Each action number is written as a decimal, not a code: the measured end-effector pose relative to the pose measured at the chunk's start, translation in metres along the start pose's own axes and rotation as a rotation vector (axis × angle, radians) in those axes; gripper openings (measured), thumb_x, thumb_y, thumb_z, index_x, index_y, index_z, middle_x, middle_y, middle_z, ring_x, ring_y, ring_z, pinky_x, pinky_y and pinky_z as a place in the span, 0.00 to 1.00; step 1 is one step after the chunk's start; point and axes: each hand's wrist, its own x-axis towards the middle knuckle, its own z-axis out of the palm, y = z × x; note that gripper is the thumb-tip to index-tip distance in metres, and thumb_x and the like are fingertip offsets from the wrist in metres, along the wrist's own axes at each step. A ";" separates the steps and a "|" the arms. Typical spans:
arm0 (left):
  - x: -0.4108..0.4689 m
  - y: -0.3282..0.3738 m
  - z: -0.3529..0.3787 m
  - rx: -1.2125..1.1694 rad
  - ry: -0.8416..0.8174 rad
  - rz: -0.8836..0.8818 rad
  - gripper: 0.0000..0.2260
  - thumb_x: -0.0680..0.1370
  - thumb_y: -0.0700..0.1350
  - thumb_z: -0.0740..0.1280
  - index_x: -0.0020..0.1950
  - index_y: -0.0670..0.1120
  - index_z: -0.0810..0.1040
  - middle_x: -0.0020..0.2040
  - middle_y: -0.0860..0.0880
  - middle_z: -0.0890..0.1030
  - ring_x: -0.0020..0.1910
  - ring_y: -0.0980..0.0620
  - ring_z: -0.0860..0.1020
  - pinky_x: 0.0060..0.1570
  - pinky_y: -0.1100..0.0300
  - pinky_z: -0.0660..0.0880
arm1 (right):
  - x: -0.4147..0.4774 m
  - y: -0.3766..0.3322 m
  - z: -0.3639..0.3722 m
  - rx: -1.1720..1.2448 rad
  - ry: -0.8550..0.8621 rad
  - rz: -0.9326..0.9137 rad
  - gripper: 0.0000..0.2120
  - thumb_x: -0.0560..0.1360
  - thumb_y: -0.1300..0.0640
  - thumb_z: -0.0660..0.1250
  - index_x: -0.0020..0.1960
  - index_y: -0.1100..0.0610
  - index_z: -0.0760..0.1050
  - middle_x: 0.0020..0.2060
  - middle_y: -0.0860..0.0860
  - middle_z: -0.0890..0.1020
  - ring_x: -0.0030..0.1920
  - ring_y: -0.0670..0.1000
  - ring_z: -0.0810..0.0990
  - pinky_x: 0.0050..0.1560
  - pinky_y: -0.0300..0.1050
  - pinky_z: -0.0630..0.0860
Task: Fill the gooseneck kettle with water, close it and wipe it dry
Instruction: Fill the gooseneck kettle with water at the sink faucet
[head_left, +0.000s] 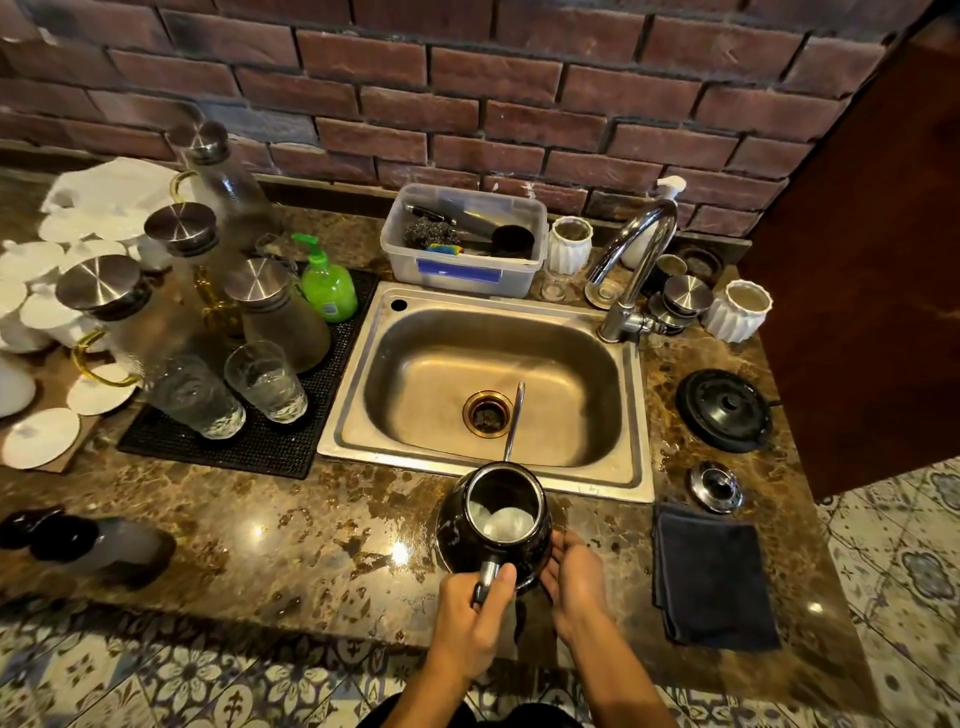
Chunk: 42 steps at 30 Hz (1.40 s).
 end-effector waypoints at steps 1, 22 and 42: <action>0.000 -0.001 0.000 0.001 0.002 0.000 0.29 0.75 0.71 0.63 0.23 0.52 0.67 0.20 0.51 0.67 0.22 0.54 0.66 0.28 0.53 0.61 | 0.000 0.001 0.001 -0.010 0.006 -0.002 0.18 0.84 0.57 0.54 0.49 0.59 0.82 0.42 0.56 0.87 0.47 0.55 0.84 0.48 0.48 0.79; -0.005 0.002 -0.008 0.082 -0.086 -0.077 0.33 0.71 0.74 0.64 0.29 0.44 0.73 0.25 0.45 0.75 0.27 0.46 0.75 0.31 0.50 0.72 | -0.010 0.011 -0.002 0.003 -0.081 -0.078 0.17 0.82 0.57 0.55 0.54 0.63 0.81 0.51 0.61 0.86 0.55 0.57 0.84 0.61 0.55 0.79; 0.035 0.142 -0.029 0.351 0.153 0.250 0.07 0.77 0.59 0.69 0.44 0.57 0.79 0.44 0.57 0.84 0.46 0.54 0.82 0.48 0.53 0.79 | -0.018 -0.076 -0.091 -0.625 -0.022 -0.545 0.19 0.81 0.47 0.63 0.70 0.51 0.76 0.64 0.50 0.80 0.66 0.51 0.76 0.67 0.45 0.68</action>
